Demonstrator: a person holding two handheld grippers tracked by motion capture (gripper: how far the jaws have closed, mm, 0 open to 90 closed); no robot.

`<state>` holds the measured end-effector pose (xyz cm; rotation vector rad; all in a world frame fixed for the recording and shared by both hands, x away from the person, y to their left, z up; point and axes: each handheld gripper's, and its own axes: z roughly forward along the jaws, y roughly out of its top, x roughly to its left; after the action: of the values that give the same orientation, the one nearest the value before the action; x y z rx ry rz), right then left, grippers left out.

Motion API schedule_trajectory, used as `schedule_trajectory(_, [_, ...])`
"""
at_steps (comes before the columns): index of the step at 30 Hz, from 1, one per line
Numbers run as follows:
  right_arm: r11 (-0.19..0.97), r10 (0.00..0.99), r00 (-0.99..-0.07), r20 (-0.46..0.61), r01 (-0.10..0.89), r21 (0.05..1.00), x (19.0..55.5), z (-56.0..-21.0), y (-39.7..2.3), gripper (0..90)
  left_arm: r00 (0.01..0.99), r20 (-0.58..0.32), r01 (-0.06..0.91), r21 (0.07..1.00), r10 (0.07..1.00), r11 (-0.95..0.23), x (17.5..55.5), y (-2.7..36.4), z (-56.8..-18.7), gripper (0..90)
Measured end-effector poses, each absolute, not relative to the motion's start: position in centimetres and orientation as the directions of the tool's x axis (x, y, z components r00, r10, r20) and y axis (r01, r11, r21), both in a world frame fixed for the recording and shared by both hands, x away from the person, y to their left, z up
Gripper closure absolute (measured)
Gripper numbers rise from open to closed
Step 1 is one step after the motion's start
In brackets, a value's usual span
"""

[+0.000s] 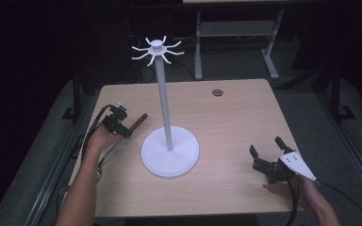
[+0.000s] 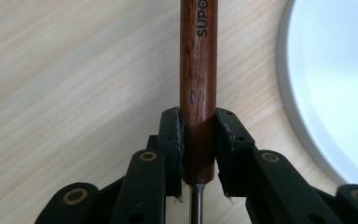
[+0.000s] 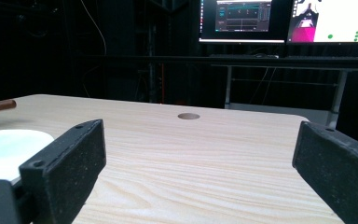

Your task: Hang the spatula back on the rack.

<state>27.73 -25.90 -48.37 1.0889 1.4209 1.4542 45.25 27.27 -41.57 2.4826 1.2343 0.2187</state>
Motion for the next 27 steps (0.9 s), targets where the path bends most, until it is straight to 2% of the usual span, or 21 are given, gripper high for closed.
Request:
schedule_trajectory(14, [-0.037,0.954,-0.298,0.041,0.019,0.999,27.7,-48.4,-25.9,2.0,0.607,-0.048,0.672,0.564,0.793,-0.480,43.6,28.3,-38.4,73.2])
schedule_trajectory(27, [-0.037,0.954,-0.298,0.041,0.018,0.999,27.7,-48.4,-25.9,2.0,0.617,-0.104,0.615,0.682,0.780,-0.396,41.5,29.5,-36.8,73.2])
